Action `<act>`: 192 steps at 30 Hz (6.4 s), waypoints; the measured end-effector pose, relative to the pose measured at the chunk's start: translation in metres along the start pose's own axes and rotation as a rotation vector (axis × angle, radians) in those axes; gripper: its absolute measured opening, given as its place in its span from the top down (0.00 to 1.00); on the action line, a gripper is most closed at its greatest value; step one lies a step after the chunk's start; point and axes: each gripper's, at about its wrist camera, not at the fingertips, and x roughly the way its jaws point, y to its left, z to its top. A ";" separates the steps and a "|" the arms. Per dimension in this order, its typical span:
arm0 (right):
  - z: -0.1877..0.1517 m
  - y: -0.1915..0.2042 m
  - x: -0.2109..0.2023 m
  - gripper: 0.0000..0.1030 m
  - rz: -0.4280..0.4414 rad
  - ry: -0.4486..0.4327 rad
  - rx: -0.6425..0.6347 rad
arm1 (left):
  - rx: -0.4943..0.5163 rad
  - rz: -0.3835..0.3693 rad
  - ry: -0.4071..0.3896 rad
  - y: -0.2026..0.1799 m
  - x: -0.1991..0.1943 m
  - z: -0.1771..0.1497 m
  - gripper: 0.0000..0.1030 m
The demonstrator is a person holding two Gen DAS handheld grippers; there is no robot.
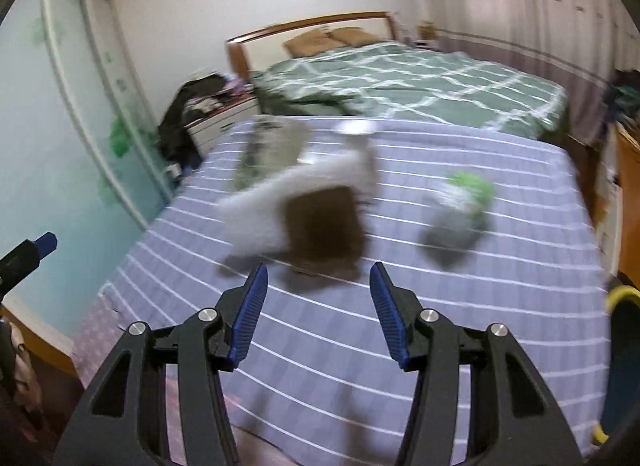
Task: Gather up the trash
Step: 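Reach the right gripper to the white foam sheet and grasp it, then carry the foam sheet over the yellow bin and open the right gripper, then grasp the brown plastic tray by its rim with the left gripper, then carry the brown tray over the yellow bin and open the left gripper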
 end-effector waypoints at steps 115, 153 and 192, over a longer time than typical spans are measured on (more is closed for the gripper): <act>-0.101 -0.297 -0.111 0.62 -0.465 -0.091 0.548 | 0.312 -0.200 0.348 -0.127 0.181 -0.017 0.07; -0.104 -0.299 -0.103 0.61 -0.427 -0.087 0.563 | 0.428 -0.175 0.434 -0.150 0.269 -0.004 0.32; -0.205 -0.316 -0.237 0.61 -0.550 -0.232 0.699 | 0.774 -0.646 0.519 -0.540 0.252 -0.111 0.31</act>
